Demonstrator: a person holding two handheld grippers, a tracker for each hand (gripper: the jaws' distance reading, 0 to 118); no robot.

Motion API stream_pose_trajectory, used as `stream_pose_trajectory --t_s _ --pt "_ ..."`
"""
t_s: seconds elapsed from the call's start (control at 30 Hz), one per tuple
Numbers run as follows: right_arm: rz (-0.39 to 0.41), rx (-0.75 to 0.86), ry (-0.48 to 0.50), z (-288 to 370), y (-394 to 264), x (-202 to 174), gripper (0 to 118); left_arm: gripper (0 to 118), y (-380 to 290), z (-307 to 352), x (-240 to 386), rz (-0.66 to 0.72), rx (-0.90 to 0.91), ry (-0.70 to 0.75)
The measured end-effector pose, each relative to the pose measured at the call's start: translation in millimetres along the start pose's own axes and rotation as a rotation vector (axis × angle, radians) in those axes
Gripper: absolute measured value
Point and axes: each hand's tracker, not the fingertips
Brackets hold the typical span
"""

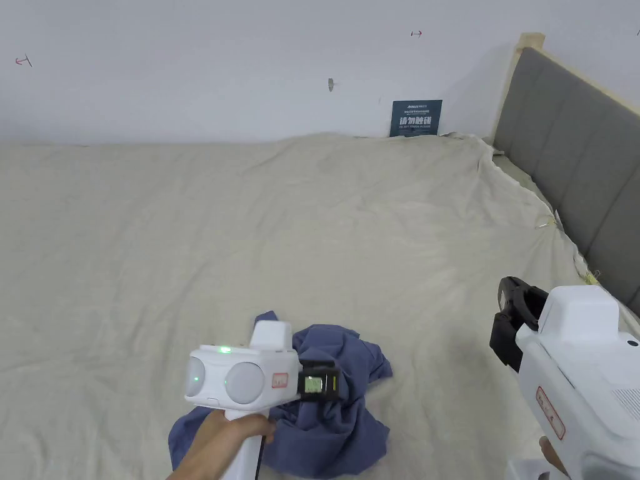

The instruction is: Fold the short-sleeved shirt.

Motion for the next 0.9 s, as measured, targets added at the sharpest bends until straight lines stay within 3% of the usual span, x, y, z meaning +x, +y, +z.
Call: stream_pose_trajectory --t_s 0.33,0.5,0.6,0.7,0.83,0.9 --pt "0.002 0.057 0.004 8.8 22.5 -13.7 0 113 45.4 123.0 1.3 -0.097 0.541 0.216" --pt "0.003 0.085 0.014 6.6 30.5 -20.1 0 111 37.6 150.6 -10.4 -0.142 0.687 0.354" --pt "0.005 0.103 0.018 6.2 34.2 -24.9 0 104 21.8 161.9 -18.7 -0.159 0.797 0.403" --pt "0.002 0.114 0.022 5.3 35.8 -29.2 0 76 9.2 168.4 -27.5 -0.157 0.816 0.401" --pt "-0.005 0.127 0.031 6.5 36.0 -34.3 0 7 2.1 170.3 -38.2 -0.132 0.813 0.364" --pt "-0.005 0.131 0.036 6.5 35.6 -35.5 0 0 0.1 172.1 -39.9 -0.131 0.807 0.347"
